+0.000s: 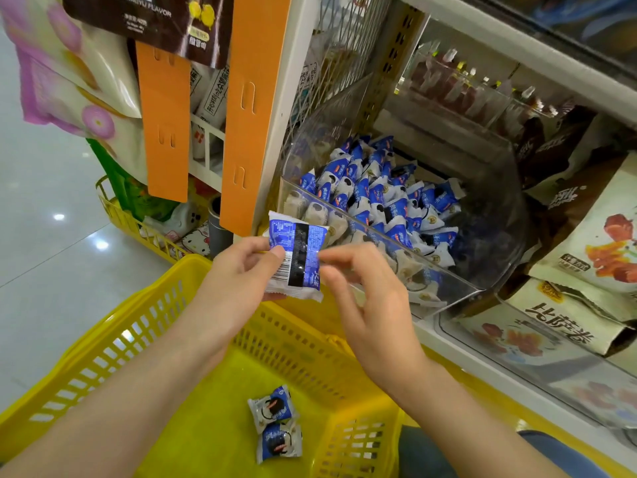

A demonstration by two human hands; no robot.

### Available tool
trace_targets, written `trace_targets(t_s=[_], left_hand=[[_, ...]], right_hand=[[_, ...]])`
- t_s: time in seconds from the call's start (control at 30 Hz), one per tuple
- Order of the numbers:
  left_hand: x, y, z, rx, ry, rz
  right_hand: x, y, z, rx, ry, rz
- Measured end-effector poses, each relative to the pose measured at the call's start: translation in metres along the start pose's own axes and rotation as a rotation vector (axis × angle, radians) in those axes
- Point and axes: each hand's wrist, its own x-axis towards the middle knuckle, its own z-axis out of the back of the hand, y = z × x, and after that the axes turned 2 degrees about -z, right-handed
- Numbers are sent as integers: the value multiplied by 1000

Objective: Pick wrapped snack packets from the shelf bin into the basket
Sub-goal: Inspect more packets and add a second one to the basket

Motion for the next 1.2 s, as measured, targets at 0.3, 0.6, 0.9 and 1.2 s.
trace_targets(t_s=[0.3, 0.6, 0.9, 1.2], left_hand=[[-7, 8, -2, 480, -22, -397], [-8, 12, -3, 557, 16, -457], [-12, 12, 2, 692, 2, -533], [-10, 11, 3, 692, -15, -523]], right_hand=[[6, 0, -6, 525, 131, -588], [-3, 2, -8, 238, 142, -431], [-7, 5, -9, 48, 175, -263], [1, 0, -12, 452, 233, -488]])
